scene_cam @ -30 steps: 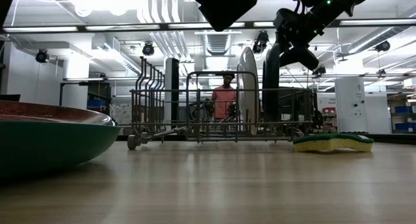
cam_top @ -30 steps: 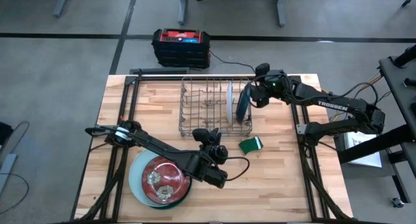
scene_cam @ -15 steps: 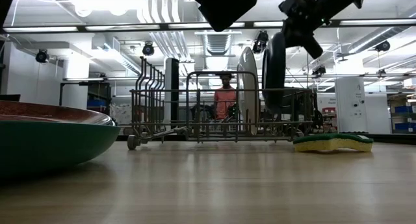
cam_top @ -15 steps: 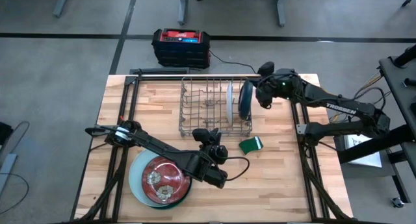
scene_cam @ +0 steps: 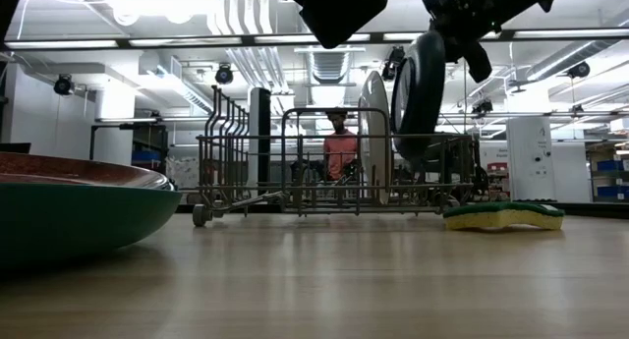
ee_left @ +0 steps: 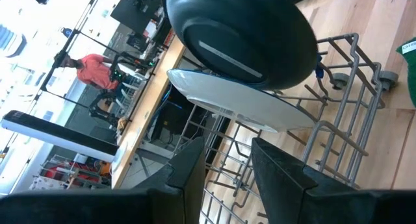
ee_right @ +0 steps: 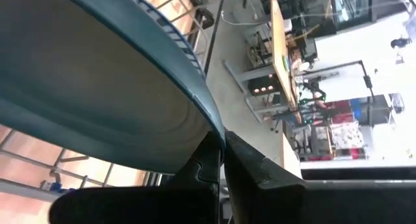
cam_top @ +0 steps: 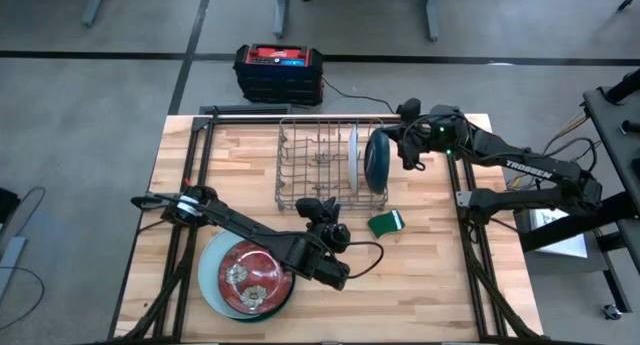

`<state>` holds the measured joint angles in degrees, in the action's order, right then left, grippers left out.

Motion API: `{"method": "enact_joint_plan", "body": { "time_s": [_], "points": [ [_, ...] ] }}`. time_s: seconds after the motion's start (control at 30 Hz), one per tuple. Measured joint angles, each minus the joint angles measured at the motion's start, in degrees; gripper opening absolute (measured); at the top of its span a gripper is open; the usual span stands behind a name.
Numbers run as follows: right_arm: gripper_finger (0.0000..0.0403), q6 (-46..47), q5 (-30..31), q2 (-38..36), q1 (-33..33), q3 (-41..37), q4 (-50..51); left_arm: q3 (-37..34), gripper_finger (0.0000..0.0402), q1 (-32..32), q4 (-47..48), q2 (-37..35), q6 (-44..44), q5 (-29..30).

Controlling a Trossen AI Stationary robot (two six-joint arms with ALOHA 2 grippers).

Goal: Sort dishes
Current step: Adjust the dark green plate into the dish rack

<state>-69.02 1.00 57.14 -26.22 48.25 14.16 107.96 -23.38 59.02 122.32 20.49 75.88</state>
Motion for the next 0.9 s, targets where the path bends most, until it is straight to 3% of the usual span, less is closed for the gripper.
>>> {"method": "enact_joint_plan", "body": {
  "time_s": [0.27,0.67,0.9],
  "points": [
    [0.0,-0.7,-0.01,2.75,-0.07,-2.81,-5.56,0.0,0.0116,0.0,0.09,0.0,0.0,0.0],
    [0.0001,-0.03,1.21,7.67,-1.25,-3.41,-6.08,0.0,0.0116,-0.01,0.15,0.0,0.0,-0.01],
    [0.0054,4.83,3.52,8.64,-3.24,-3.41,-5.43,0.0,0.0116,-0.02,0.17,0.0,0.02,-0.02]
  ]
}}
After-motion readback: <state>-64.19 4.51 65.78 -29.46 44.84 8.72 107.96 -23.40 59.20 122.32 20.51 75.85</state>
